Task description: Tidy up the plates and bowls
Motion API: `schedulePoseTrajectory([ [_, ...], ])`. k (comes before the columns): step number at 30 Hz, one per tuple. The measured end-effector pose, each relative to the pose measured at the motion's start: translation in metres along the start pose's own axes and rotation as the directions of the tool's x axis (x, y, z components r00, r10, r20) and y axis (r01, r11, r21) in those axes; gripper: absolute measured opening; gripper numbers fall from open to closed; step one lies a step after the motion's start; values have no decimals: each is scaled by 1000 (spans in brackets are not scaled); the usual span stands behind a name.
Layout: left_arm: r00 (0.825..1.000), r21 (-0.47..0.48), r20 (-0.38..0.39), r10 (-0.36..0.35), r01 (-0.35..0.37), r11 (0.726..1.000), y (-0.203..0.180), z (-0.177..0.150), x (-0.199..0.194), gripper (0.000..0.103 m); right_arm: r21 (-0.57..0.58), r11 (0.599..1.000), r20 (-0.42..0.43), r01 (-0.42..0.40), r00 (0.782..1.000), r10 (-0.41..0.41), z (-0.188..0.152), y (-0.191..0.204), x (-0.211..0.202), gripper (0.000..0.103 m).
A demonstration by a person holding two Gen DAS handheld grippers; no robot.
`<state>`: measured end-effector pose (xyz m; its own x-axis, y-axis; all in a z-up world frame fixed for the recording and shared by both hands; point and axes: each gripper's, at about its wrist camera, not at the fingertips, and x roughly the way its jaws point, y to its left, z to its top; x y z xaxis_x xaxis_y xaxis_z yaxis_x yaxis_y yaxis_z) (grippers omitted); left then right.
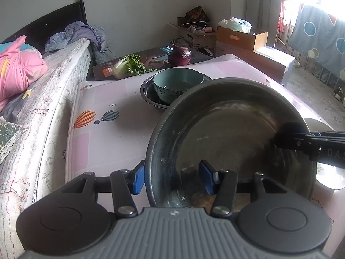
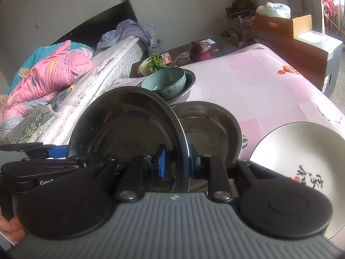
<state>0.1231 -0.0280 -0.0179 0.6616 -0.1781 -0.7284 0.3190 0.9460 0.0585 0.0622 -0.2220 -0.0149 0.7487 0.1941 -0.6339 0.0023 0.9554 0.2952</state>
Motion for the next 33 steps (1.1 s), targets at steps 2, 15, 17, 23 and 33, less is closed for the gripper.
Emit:
schedulePoseTrajectory([
  [2, 1000, -3, -12, -11, 11, 1000, -2, 5, 11, 53, 6, 1000, -13, 11, 1000, -11, 7, -7, 9, 21],
  [15, 997, 1, -69, -40, 41, 999, -8, 10, 46, 53, 5, 999, -99, 51, 994, -50, 15, -29, 51, 21],
  [17, 997, 7, -63, -40, 40, 999, -9, 10, 46, 53, -10, 998, -99, 61, 993, -61, 14, -27, 54, 21],
  [23, 997, 19, -49, -57, 58, 998, -12, 10, 43, 54, -79, 989, -67, 124, 989, -130, 15, -21, 54, 37],
  [33, 998, 1, -7, -67, 67, 998, -10, 6, 24, 55, -61, 985, -12, 159, 987, -160, 18, -31, 35, 51],
])
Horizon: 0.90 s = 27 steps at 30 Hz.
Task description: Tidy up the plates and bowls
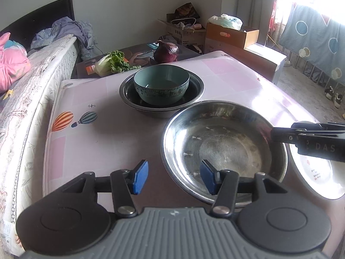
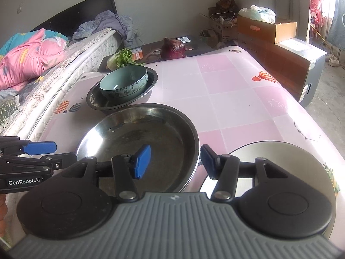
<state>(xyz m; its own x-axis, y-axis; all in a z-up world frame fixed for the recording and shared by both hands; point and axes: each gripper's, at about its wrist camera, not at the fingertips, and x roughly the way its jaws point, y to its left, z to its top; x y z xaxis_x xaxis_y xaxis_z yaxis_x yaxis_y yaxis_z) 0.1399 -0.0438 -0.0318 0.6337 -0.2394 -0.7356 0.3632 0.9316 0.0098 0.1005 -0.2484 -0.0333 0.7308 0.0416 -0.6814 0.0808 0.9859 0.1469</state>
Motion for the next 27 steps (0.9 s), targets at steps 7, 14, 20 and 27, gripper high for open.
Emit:
schedulePoseTrajectory([
  [7, 999, -18, 24, -30, 30, 999, -7, -10, -21, 57, 89, 996, 63, -29, 998, 23, -9, -29, -35, 53],
  [14, 995, -4, 23, -94, 94, 996, -35, -25, -41, 61, 183, 983, 95, 1, 995, -18, -30, -77, -77, 55],
  [20, 984, 7, 0, -179, 179, 984, -72, -36, -42, 64, 262, 965, 96, 25, 994, -52, -56, -127, -107, 58],
  [27, 960, -60, -22, -279, 277, 959, -107, -37, -20, 65, 341, 940, 98, -14, 995, -20, -77, -187, -118, 61],
])
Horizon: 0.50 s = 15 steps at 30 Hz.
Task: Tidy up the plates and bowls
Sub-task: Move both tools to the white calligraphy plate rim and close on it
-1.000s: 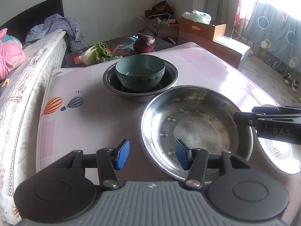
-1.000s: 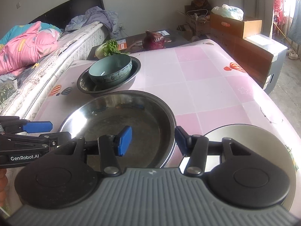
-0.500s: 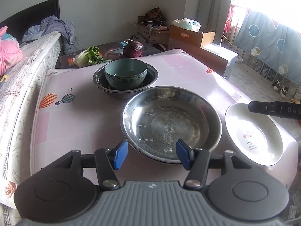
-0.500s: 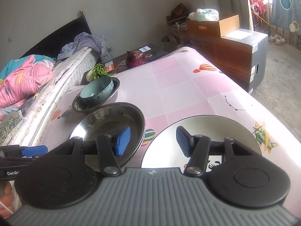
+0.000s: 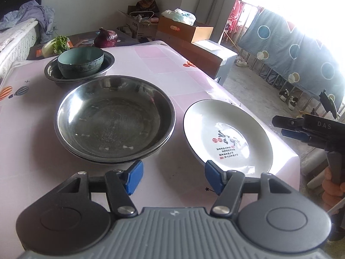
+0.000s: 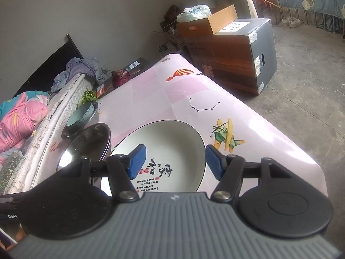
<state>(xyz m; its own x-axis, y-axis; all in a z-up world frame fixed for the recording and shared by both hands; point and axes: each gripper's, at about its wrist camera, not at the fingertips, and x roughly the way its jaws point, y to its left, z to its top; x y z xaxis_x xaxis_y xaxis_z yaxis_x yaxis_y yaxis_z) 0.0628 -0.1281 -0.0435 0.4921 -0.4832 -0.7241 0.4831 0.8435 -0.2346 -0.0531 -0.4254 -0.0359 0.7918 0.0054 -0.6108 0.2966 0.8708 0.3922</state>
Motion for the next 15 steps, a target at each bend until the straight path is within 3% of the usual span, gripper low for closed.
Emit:
schedulePoseTrajectory([
  [6, 999, -33, 4, -34, 34, 999, -17, 3, 25, 65, 61, 998, -24, -35, 999, 36, 6, -42, 21, 61],
  [15, 999, -14, -31, -14, 14, 1000, -36, 12, 62, 57, 66, 994, -73, -89, 993, 94, 13, -59, 75, 56],
])
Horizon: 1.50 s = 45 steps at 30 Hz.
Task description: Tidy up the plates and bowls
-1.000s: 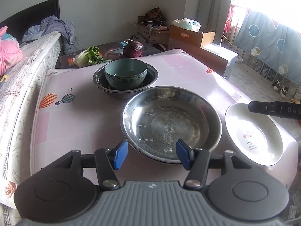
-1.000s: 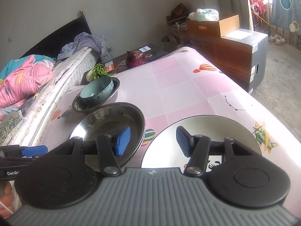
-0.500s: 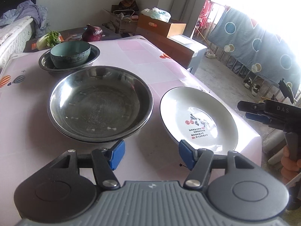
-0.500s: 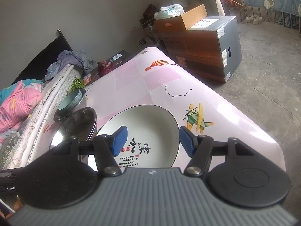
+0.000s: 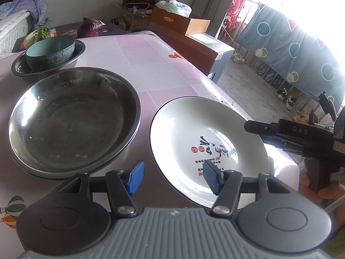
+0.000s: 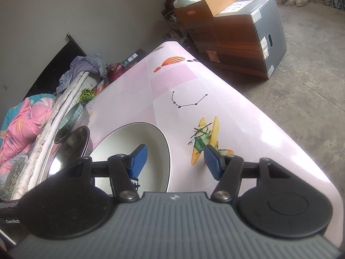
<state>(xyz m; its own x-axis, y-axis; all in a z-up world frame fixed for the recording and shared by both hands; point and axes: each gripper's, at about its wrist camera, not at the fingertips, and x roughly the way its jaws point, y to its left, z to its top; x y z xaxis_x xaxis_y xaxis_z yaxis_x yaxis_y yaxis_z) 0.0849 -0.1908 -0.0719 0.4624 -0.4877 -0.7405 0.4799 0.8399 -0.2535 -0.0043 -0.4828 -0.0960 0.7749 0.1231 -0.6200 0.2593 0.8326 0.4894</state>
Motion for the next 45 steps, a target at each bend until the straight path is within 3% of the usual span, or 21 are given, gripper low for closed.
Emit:
schedulePoseTrajectory([
  [8, 997, 17, -33, 63, -62, 998, -4, 5, 18, 29, -41, 996, -52, -85, 995, 83, 0, 11, 24, 33],
  [9, 997, 13, -36, 65, -64, 998, -3, 5, 18, 27, -47, 995, -58, -88, 995, 86, -1, 14, 25, 34],
  [17, 994, 70, -82, 71, -65, 995, -6, -10, 1, 27, -59, 996, -90, -74, 994, 69, -21, 24, 3, 34],
  [25, 986, 116, -157, 63, -45, 992, 15, -47, -45, 27, -13, 997, -152, -82, 985, 79, -73, 49, -33, 34],
  [31, 980, 67, -172, 95, -85, 994, 55, -70, -82, 28, -23, 990, -216, -138, 968, 130, -103, 93, -27, 35],
  [40, 977, -105, -137, 162, -177, 979, 121, -91, -124, 31, -124, 961, -315, -247, 928, 198, -123, 176, 10, 35],
  [45, 980, -109, -128, 154, -168, 980, 130, -93, -124, 33, -245, 943, -295, -227, 944, 151, -129, 197, 12, 32],
])
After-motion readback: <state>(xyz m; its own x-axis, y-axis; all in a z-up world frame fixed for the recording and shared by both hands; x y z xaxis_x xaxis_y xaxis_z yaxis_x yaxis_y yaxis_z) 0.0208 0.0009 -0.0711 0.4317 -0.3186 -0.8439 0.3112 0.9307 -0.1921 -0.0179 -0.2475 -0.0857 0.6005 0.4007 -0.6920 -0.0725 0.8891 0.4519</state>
